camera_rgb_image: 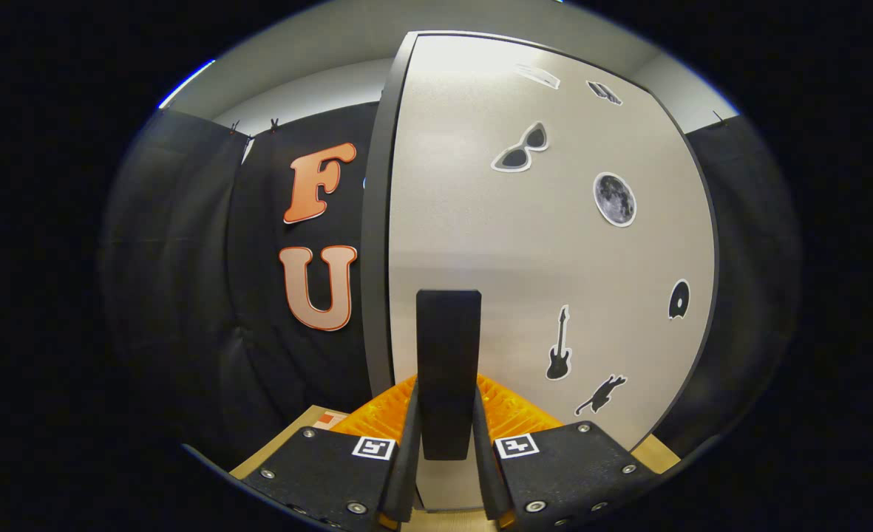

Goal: Open the shoe cabinet door, grab the shoes and put them into the shoe cabinet, then close the shoe cabinet door.

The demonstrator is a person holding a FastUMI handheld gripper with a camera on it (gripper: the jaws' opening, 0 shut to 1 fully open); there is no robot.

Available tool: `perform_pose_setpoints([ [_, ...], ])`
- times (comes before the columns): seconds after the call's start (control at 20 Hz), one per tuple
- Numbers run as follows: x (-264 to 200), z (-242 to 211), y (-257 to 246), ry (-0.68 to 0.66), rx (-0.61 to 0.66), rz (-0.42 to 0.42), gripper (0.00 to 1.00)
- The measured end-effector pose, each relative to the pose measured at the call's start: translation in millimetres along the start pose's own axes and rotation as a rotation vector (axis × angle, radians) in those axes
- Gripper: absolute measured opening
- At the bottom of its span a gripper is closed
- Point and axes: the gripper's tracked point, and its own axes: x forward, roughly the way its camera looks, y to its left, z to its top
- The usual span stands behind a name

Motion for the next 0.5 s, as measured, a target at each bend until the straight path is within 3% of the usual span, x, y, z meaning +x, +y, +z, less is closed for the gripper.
perform_pose_setpoints([
  [0.3,-2.0,-2.4,1.4,0.020,-0.001,0.053,0.22],
  [0.5,-10.1,-1.6,0.1,0.009,-0.027,0.041,0.16],
])
